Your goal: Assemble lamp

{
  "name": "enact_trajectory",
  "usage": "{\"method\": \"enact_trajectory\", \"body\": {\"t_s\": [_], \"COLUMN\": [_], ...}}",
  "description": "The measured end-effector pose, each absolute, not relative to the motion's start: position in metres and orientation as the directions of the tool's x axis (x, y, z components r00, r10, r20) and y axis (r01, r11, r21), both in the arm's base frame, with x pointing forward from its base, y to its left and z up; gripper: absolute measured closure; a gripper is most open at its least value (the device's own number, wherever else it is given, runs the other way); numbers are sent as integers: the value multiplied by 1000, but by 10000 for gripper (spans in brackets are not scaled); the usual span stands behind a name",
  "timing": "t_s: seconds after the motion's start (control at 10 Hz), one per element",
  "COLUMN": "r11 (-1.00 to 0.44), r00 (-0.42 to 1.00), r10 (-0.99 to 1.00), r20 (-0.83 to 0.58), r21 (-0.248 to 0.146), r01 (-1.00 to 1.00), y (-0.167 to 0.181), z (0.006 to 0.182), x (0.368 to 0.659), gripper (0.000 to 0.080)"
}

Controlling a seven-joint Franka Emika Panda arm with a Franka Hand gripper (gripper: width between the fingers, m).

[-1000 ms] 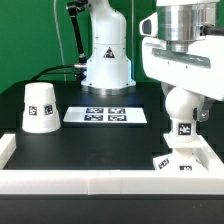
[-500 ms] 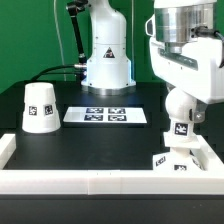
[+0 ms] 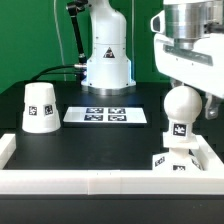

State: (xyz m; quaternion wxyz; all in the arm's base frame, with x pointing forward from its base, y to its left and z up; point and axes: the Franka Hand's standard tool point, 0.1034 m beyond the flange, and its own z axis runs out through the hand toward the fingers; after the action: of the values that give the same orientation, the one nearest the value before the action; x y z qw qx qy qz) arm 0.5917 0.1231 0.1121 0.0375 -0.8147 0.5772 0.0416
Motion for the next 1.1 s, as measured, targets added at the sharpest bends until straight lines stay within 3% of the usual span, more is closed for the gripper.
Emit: {"method": "enact_trajectory", "body": {"t_s": [0.4,0.9,1.1], "r11": [-532,-529,-702], "r00": [529,526,696], "r10": [-842,-843,-708], "r20": [-105,-111,-120], "r21": [1,0,14], "r01": [-847,-849,-712], "y": [141,142,137], "z": [120,118,118], "x": [573,573,557], "gripper": [101,101,101]}}
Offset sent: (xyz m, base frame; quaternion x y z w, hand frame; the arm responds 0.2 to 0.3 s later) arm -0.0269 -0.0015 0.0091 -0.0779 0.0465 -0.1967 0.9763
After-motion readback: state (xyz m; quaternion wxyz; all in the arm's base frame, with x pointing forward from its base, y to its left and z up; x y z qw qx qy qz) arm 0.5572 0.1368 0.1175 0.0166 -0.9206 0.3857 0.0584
